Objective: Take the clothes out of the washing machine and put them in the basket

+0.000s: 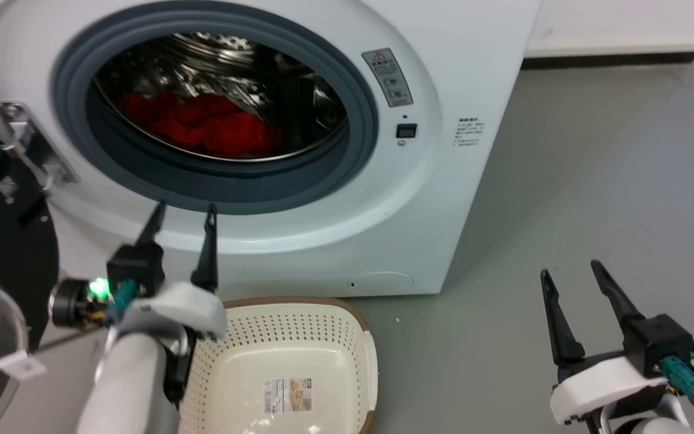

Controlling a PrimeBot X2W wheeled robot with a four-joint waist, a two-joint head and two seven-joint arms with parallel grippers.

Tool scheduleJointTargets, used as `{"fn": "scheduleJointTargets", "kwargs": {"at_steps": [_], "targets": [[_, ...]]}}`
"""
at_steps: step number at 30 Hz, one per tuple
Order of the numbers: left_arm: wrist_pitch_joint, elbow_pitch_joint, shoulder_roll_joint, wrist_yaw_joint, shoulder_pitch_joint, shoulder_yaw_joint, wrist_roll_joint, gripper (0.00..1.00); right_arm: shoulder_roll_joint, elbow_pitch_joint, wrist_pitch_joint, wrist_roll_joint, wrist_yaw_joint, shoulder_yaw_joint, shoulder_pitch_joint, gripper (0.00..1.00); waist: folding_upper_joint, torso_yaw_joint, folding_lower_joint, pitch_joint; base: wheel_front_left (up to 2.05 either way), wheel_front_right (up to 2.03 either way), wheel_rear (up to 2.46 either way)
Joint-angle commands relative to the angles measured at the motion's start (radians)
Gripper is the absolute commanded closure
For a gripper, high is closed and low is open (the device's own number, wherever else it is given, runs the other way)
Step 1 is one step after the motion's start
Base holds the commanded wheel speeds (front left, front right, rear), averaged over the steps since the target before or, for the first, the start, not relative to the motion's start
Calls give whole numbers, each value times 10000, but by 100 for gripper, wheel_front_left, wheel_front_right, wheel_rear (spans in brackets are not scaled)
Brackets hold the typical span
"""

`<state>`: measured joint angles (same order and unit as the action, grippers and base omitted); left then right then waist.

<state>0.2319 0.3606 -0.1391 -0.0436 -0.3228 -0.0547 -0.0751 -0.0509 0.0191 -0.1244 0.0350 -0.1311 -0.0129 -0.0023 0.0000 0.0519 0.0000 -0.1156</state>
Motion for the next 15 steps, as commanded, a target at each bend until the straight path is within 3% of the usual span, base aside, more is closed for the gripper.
{"fn": "scheduleJointTargets", "kwargs": {"at_steps": [1, 7, 15], "targets": [[-84, 123, -95, -19, -329, 49, -23, 0, 11, -55, -31, -14, 7, -37, -157, 0, 0, 335, 0, -413, 0, 0, 0], [-820, 1319, -875, -282, -2355, 99, 40, 0, 13, -77, -158, -129, 7, -256, -537, 0, 0, 1074, 0, -1387, 0, 0, 0], [-2074, 2989, -2563, -667, -4852, -258, 514, 0, 20, 218, -648, -618, 7, -772, -1178, 0, 0, 2457, 0, -3036, 0, 0, 0]]}}
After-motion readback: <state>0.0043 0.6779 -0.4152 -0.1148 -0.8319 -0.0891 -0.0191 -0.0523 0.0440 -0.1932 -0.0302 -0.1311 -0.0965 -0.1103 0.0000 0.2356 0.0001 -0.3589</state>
